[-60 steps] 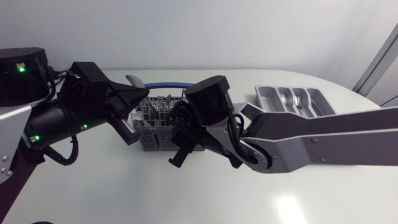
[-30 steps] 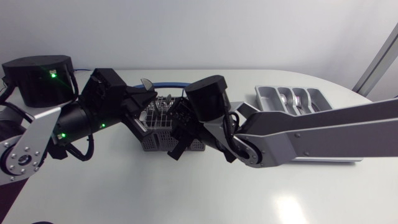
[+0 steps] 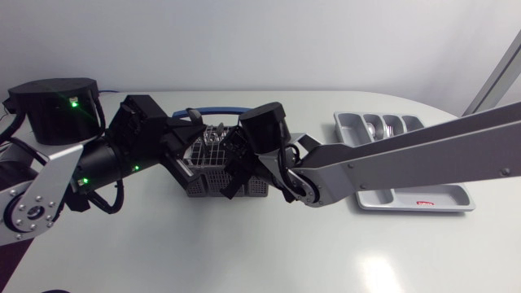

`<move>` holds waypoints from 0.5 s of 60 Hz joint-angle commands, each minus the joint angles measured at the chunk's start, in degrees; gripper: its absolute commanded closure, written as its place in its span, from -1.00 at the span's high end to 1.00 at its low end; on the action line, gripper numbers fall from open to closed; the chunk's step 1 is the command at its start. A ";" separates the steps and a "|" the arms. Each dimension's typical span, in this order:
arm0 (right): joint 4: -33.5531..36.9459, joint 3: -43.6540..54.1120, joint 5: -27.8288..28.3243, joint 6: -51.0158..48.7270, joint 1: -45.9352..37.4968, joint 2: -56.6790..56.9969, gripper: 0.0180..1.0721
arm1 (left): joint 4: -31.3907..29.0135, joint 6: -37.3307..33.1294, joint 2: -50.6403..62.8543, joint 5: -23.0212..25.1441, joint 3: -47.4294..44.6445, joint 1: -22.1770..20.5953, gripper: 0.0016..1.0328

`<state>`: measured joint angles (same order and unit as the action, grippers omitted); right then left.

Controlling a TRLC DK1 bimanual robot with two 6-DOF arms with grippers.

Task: Unload the cutlery basket into the drawer organizer.

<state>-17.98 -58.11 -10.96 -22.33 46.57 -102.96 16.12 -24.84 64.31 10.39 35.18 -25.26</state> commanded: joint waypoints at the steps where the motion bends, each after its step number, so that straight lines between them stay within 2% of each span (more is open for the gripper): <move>1: -0.04 -1.66 -0.46 0.71 -1.13 -2.51 -0.29 | -0.65 1.02 -2.09 0.42 -0.55 -0.23 -0.93; 17: 1.72 -1.75 -0.29 0.97 -1.65 -3.57 -0.29 | -5.92 1.20 -6.22 0.33 3.32 -0.58 -0.93; 30: 2.51 -1.57 -0.29 1.32 -1.65 -3.92 -0.29 | -7.51 1.20 -6.66 0.24 6.39 -0.32 -0.93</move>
<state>-17.76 -59.59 -10.79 -22.28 45.21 -104.62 6.98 -24.82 59.59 10.11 37.32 -25.26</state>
